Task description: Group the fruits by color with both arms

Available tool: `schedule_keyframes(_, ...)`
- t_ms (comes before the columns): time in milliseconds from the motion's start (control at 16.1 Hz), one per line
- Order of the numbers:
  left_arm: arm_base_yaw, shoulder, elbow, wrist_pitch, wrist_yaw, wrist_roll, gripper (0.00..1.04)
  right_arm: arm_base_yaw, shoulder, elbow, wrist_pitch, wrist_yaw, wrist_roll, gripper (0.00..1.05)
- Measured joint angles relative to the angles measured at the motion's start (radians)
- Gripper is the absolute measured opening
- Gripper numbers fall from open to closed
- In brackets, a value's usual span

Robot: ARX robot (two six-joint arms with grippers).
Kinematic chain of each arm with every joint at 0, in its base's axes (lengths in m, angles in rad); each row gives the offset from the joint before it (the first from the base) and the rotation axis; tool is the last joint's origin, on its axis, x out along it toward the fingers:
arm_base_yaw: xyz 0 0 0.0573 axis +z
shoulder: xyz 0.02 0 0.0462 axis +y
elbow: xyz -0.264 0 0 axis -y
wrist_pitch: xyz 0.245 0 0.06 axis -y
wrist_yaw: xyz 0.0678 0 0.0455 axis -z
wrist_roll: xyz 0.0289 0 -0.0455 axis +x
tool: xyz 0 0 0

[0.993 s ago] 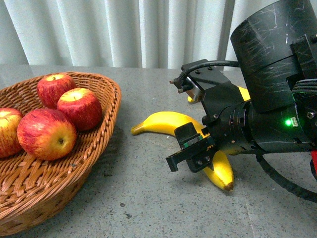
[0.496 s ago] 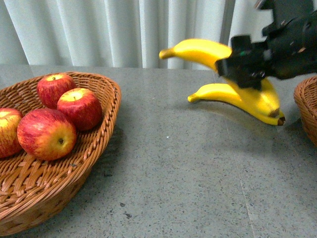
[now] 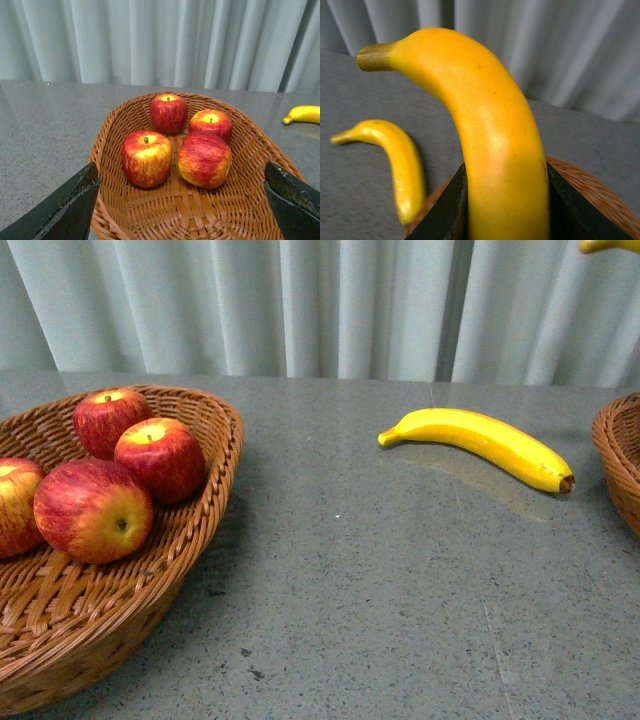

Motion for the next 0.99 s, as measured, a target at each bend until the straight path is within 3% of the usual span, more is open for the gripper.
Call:
schedule_keyframes(434, 0.000, 0.000, 0.000, 0.000, 0.000, 0.000, 0.98, -0.172, -0.056, -0.238, 0.108, -0.094, -0.179, 0.34)
schedule_keyframes(745, 0.000, 0.000, 0.000, 0.000, 0.000, 0.000, 0.98, -0.292, -0.016, -0.258, 0.088, -0.154, -0.286, 0.34)
schedule_keyframes(993, 0.000, 0.000, 0.000, 0.000, 0.000, 0.000, 0.98, -0.303, -0.016, -0.254, 0.097, -0.186, -0.291, 0.74)
